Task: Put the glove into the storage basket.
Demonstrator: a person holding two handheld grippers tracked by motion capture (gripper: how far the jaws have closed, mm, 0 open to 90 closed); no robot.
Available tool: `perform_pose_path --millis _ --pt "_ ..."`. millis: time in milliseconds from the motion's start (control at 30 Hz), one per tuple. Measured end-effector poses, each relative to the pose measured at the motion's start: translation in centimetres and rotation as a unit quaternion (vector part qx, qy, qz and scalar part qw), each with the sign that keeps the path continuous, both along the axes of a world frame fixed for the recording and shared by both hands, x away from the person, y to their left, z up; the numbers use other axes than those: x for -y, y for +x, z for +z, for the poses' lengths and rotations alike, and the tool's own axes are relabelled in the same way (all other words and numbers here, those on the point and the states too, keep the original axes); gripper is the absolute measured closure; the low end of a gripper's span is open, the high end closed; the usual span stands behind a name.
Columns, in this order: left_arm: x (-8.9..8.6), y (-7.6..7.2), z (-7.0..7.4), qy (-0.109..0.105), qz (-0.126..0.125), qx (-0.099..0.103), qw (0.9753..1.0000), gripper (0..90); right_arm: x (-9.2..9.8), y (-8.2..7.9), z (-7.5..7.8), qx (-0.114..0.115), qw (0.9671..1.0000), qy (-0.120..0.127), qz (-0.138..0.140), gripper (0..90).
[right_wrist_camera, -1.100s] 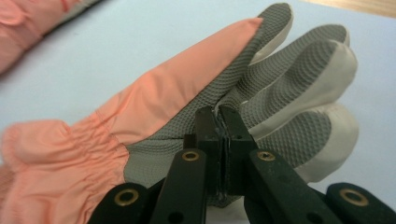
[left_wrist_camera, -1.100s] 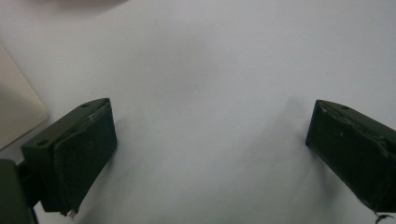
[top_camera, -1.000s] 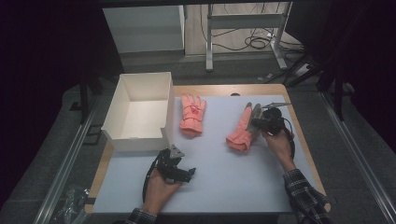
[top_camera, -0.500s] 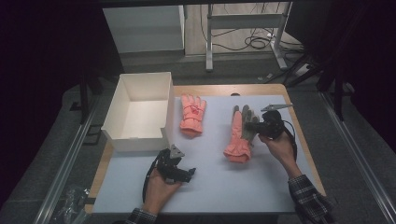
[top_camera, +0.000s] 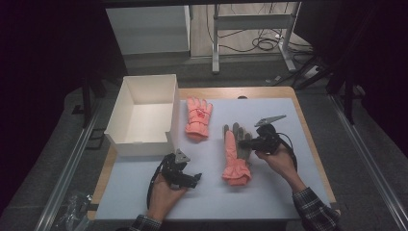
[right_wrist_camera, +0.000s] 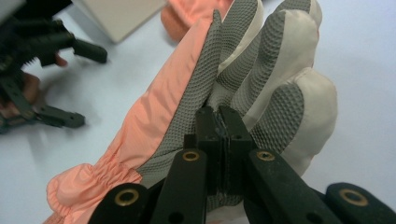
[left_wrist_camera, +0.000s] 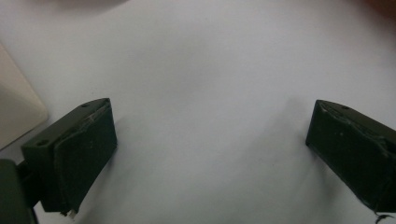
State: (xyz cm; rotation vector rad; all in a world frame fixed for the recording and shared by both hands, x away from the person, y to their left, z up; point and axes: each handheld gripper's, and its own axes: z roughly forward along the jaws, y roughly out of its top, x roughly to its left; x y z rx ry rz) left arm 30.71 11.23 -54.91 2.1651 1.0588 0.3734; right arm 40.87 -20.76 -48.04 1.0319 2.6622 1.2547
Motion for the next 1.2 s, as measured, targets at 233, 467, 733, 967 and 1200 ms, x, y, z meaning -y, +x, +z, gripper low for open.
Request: perform_pose_path --millis 233,467,733,967,1200 --pt "0.0 0.0 0.0 0.0 0.0 0.0 1.0 1.8 -1.1 0.6 -1.9 0.02 0.9989 -0.039 0.019 84.9" --pt "0.0 0.0 0.0 0.0 0.0 0.0 1.0 1.8 -1.1 0.2 -0.2 0.094 0.9927 -0.07 0.03 65.8" --pt "0.0 0.0 0.0 0.0 0.0 0.0 1.0 1.8 -2.6 1.0 0.9 0.113 0.9905 -0.073 0.025 43.4" --pt "0.0 0.0 0.0 0.001 -0.001 0.0 1.0 1.8 -4.9 2.4 1.3 0.107 0.9921 -0.064 0.012 36.2" --pt "0.0 0.0 0.0 0.001 -0.001 0.0 1.0 1.8 -6.9 4.4 1.9 0.1 0.994 -0.043 -0.008 35.8"
